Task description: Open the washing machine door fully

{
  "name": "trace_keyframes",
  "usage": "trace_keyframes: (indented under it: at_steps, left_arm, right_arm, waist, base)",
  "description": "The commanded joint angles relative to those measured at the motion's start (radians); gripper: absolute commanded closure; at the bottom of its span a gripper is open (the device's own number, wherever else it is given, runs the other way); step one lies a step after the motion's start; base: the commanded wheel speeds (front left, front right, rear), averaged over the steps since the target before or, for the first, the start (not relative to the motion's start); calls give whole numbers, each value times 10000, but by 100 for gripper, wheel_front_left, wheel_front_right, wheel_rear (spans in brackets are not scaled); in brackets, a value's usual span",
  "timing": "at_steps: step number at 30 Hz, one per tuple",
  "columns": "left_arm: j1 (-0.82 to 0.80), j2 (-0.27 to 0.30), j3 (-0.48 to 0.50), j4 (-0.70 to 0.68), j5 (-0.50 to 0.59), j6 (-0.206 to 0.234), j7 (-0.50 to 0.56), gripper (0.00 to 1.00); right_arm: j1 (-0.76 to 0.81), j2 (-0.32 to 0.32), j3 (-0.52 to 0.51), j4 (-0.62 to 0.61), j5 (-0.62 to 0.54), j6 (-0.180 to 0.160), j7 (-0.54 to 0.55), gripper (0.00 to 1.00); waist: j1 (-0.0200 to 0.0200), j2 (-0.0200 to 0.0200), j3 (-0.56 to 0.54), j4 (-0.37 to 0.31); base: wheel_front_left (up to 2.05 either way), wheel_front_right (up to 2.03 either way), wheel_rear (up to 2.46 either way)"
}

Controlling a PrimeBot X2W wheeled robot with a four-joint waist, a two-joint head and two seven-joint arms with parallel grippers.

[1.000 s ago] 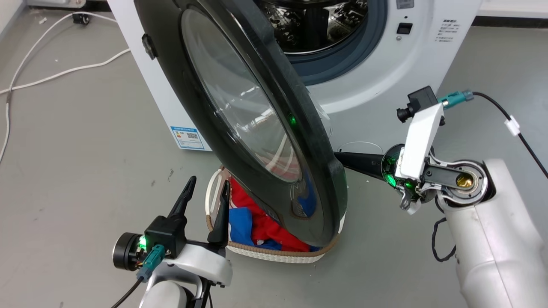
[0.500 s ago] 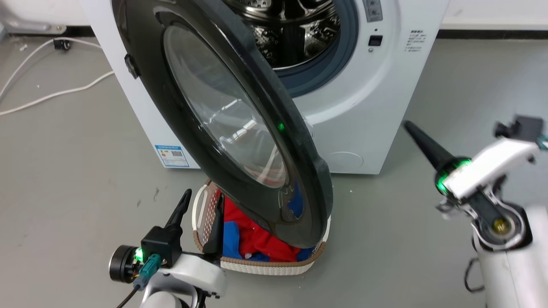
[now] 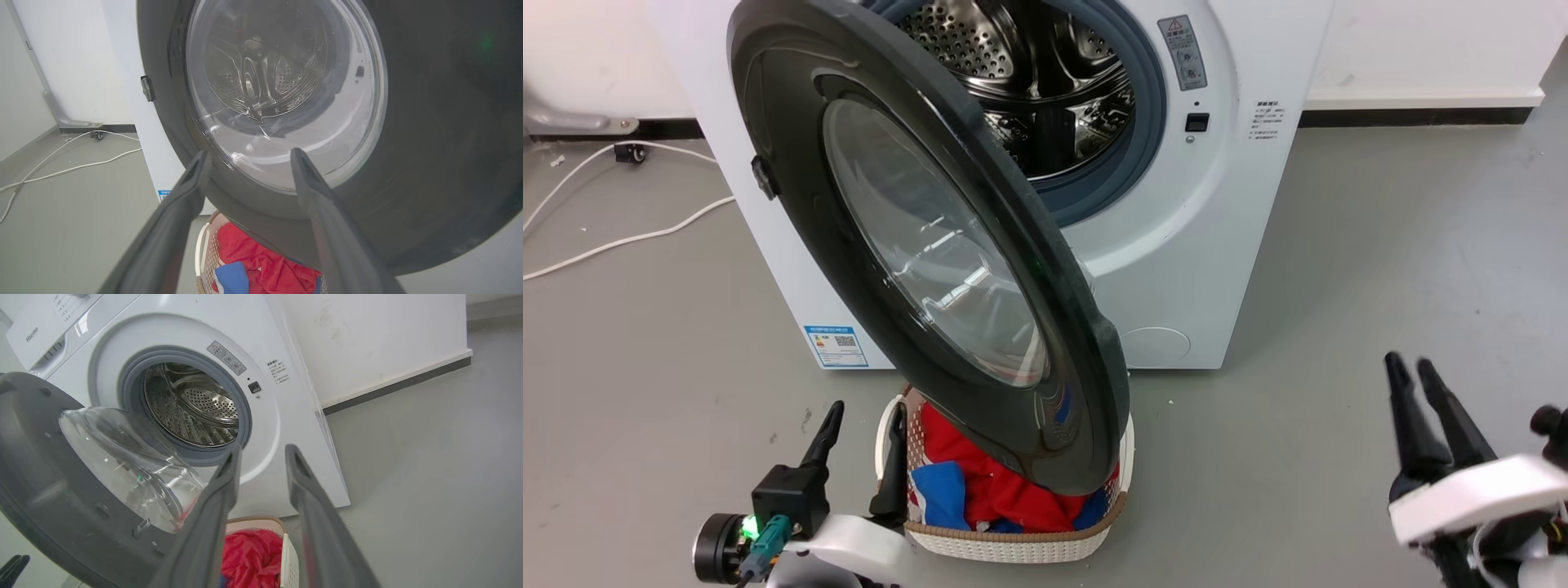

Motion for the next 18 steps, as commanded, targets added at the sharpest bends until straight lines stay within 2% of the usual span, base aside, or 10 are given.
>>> trace_keyframes:
  at_steps: [1,10,15,18]
  left_arm:
    - [117,58,59,15,4,41,-25,0]
    - [368,169,275,66,-23,45,-25,0]
    - [368,240,269,173,26,1,-25,0]
    - [407,257,276,229,28,-12,-25,0]
  right_arm:
    - [213,-26,17,-119,-328,22,-143,0]
    - [1132,-195,-34,-1103,-3869,22,-1128,0]
    - [1535,-96,16,-1415,-4910,11,-1143,0]
    - [1869,32,24,-1464,-5074,11,-1099,0]
  waist:
    - [1,-1,-32,-31]
    - [1,-1,-230,-199]
    - [1,-1,-310,-228]
    - [1,-1,-370,-200]
  base:
    - [0,0,0]
    - [0,0,0]
    - [0,0,0]
    - [0,0,0]
